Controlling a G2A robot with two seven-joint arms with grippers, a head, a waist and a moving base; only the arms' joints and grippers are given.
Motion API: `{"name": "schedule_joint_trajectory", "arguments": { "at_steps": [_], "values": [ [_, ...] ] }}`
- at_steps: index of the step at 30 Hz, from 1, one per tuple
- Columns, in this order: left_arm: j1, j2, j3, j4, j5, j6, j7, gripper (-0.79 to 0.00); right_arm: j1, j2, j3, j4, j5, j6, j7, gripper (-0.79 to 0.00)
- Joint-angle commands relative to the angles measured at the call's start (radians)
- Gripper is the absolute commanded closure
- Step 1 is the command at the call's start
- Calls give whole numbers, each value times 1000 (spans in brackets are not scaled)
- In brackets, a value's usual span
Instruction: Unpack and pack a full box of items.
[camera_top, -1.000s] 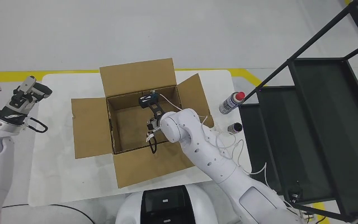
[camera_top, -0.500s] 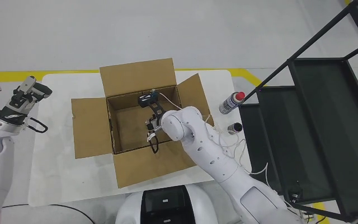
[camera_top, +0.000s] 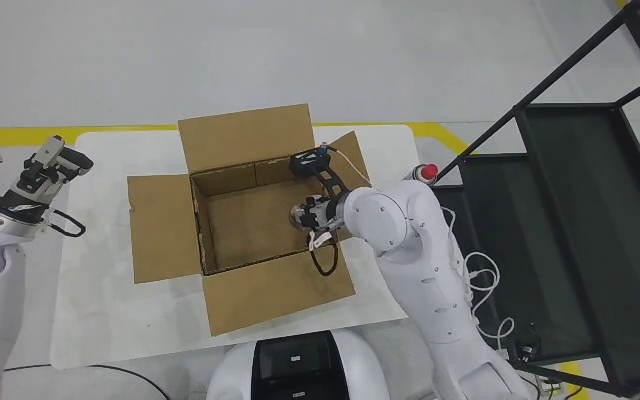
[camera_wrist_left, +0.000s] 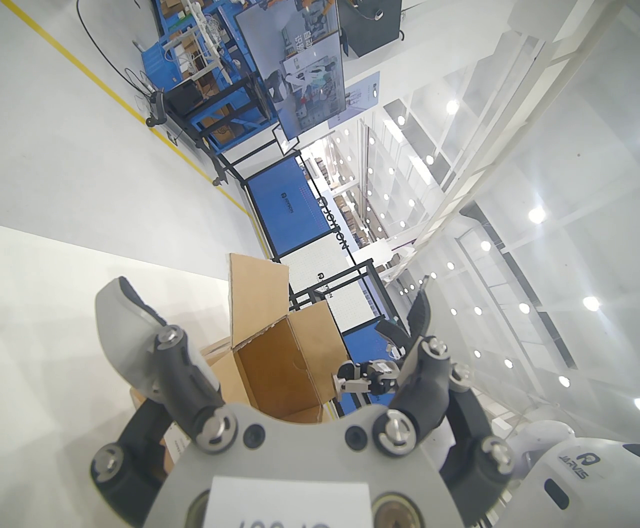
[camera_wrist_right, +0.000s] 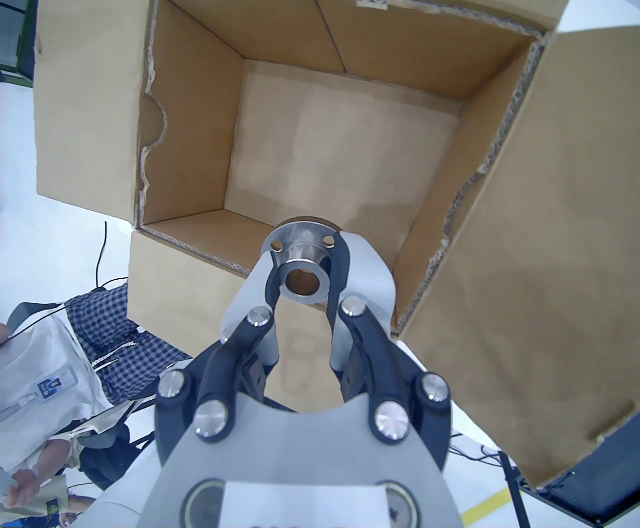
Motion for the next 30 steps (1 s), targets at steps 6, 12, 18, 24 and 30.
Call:
{"name": "schedule_joint_trajectory", "arguments": {
  "at_steps": [6,12,18,24,30],
  "values": [
    [0,0,0,0,0,0,0,-785,-71,16,51,-72,33,-19,20,0],
    [0,0,0,0,0,0,0,-785,-71,16,51,-72,33,-19,20,0],
    [0,0,0,0,0,0,0,-785,-71,16,51,-72,33,-19,20,0],
    [0,0,0,0,0,0,0,-785,-71,16,51,-72,33,-19,20,0],
    [0,0,0,0,0,0,0,-785,-71,16,51,-72,33,-19,20,0]
  ]
}}
